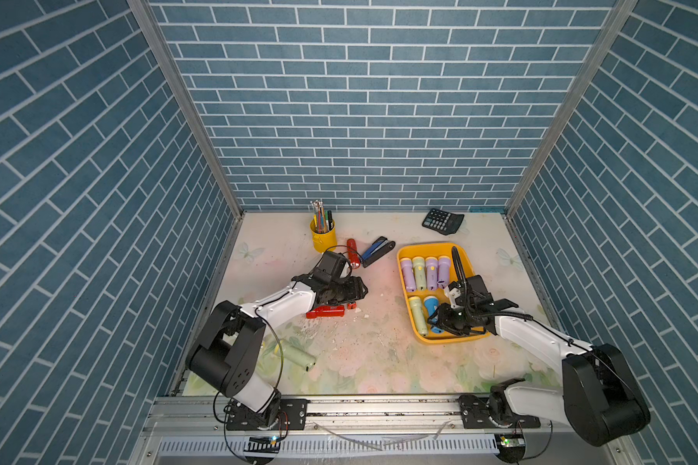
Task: Put the flashlights into the storage boxes
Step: Place the flashlight at the storage box.
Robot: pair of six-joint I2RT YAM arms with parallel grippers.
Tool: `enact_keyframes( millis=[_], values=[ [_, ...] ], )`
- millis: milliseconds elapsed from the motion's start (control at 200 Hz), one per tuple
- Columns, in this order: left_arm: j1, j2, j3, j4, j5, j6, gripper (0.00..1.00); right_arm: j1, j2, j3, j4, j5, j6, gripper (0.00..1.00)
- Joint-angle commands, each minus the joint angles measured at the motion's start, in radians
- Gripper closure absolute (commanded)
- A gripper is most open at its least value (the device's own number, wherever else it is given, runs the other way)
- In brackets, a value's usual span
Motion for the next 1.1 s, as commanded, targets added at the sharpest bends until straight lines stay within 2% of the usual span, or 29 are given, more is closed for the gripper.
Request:
enact_keyframes(
  millis=[0, 155, 215, 355, 505, 715, 875, 1095],
  values=[
    [-0.006, -0.014, 0.022, -0.028, -0.014, 0.016, 0.33, -0.017, 0.029, 0.048, 0.036, -0.056, -0.056, 0.79],
    [-0.007, -0.017, 0.018, -0.025, -0.018, 0.014, 0.33, -0.036, 0.057, 0.047, 0.081, -0.077, -0.062, 0.75],
    [-0.006, -0.017, 0.018, -0.025, -0.016, 0.014, 0.33, -0.043, 0.072, 0.054, 0.078, -0.084, -0.069, 0.7],
    [-0.007, -0.023, 0.016, -0.026, -0.019, 0.014, 0.33, -0.048, 0.088, 0.068, 0.061, -0.089, -0.079, 0.51],
    [-0.006, -0.018, 0.013, -0.024, -0.019, 0.016, 0.33, -0.053, 0.091, 0.072, 0.042, -0.082, -0.085, 0.43],
    [-0.007, -0.022, 0.015, -0.025, -0.017, 0.017, 0.33, -0.053, 0.086, 0.094, 0.0, -0.069, -0.104, 0.41],
    [-0.006, -0.03, 0.013, -0.034, -0.019, 0.021, 0.33, -0.052, 0.068, 0.109, -0.032, -0.049, -0.116, 0.32],
    [-0.006, -0.057, 0.009, -0.055, -0.031, 0.024, 0.33, -0.045, -0.005, 0.147, -0.111, 0.013, -0.138, 0.32]
  ],
)
